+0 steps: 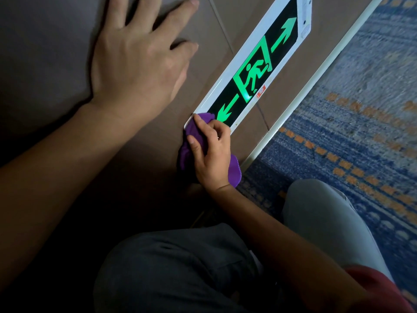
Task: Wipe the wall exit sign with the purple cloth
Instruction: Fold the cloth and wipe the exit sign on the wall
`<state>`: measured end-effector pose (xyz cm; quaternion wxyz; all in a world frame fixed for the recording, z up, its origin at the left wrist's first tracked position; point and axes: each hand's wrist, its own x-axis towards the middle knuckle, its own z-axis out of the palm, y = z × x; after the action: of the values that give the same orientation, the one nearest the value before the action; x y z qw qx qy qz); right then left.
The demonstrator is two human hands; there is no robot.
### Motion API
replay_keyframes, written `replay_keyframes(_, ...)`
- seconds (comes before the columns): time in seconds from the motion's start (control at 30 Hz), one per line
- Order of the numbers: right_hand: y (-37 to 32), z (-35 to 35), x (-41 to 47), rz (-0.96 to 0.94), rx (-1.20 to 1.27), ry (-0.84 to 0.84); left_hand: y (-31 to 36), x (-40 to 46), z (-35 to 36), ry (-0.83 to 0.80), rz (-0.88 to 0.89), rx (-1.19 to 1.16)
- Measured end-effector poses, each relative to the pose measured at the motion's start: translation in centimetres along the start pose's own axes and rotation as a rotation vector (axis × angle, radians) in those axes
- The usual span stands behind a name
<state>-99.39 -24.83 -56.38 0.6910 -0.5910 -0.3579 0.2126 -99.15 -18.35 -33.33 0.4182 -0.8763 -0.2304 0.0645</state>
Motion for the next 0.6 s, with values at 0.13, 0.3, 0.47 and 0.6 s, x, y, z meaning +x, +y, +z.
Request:
replay_keyframes(0.13, 1.7, 0.0, -0.8, 0.187, 0.032, 0.032, 0.0, 0.0, 0.3, 0.055, 0.005, 0.012)
replay_keyframes(0.3, 1.5, -0.1, -1.1, 0.284, 0.053, 0.055, 0.1, 0.3, 0.4, 0.061, -0.011, -0.022)
replay_keyframes(0.47, -1.6, 0.4, -1.0, 0.207, 0.118, 0.103, 1.5, 0.6, 1.5, 0.128, -0.015, 0.043)
replay_keyframes(0.6, -2.9, 1.0, -1.8, 0.149, 0.057, 0.125, 0.8, -0.7, 1.6, 0.135, -0.006, -0.061)
